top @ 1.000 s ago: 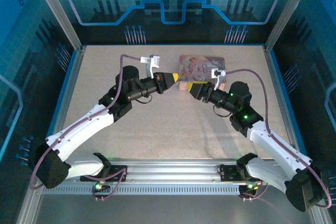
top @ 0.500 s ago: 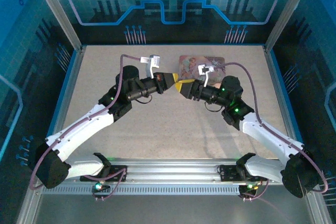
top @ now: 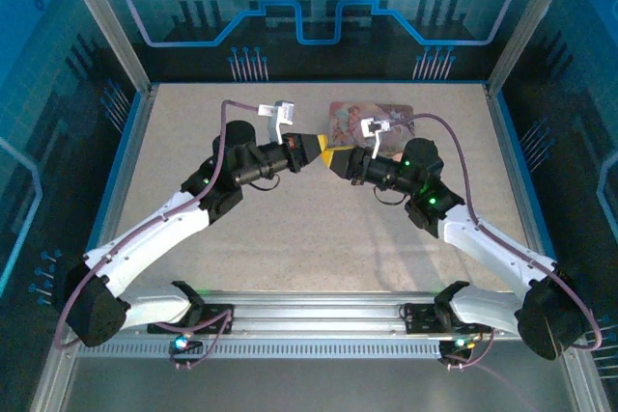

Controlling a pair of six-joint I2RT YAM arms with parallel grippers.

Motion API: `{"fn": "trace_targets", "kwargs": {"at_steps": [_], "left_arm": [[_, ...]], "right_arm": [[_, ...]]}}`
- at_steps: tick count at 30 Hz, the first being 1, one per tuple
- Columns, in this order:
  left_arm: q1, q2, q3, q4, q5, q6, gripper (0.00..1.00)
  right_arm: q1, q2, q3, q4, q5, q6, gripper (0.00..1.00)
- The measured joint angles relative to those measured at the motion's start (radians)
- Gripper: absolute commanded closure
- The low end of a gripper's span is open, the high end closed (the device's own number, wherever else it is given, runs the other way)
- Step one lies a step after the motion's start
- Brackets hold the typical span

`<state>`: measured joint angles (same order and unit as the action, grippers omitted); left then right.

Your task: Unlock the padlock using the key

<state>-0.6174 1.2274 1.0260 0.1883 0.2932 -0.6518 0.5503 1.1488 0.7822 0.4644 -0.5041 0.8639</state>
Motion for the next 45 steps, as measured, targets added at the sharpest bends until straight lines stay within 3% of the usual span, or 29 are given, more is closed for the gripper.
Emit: {"fn": "trace_targets", "kwargs": {"at_steps": [9, 16, 18, 20, 23, 33, 36, 45], "left_arm": [[0.0, 0.0, 0.0, 0.002, 0.0, 0.0, 1.0], [0.005, 0.002, 0.0, 0.004, 0.0, 0.0, 1.0], [0.005, 0.002, 0.0, 0.004, 0.0, 0.0, 0.9], [0.006, 0.003, 0.0, 0.002, 0.0, 0.003, 0.69], [0.014, 0.004, 0.0, 0.002, 0.008, 0.001, 0.5], [0.165, 0.085, 0.066, -0.029, 0.026, -0.012, 0.1], [0.181, 0.16, 0.121, -0.077, 0.017, 0.02, 0.02], [0.182, 0.542, 0.384, -0.247, -0.005, 0.107, 0.01]], "right_arm": [[0.001, 0.0, 0.008, 0.0, 0.003, 0.007, 0.87], [0.002, 0.0, 0.009, -0.004, 0.011, 0.014, 1.0], [0.002, 0.0, 0.01, -0.008, 0.015, 0.015, 1.0], [0.002, -0.003, 0.01, -0.016, 0.021, 0.01, 1.0], [0.0, -0.02, 0.01, -0.059, 0.046, -0.002, 1.0], [-0.001, -0.169, -0.003, -0.37, 0.179, -0.114, 1.0], [-0.001, -0.227, -0.003, -0.502, 0.248, -0.16, 1.0], [-0.002, -0.326, 0.023, -0.84, 0.454, -0.27, 1.0]]}}
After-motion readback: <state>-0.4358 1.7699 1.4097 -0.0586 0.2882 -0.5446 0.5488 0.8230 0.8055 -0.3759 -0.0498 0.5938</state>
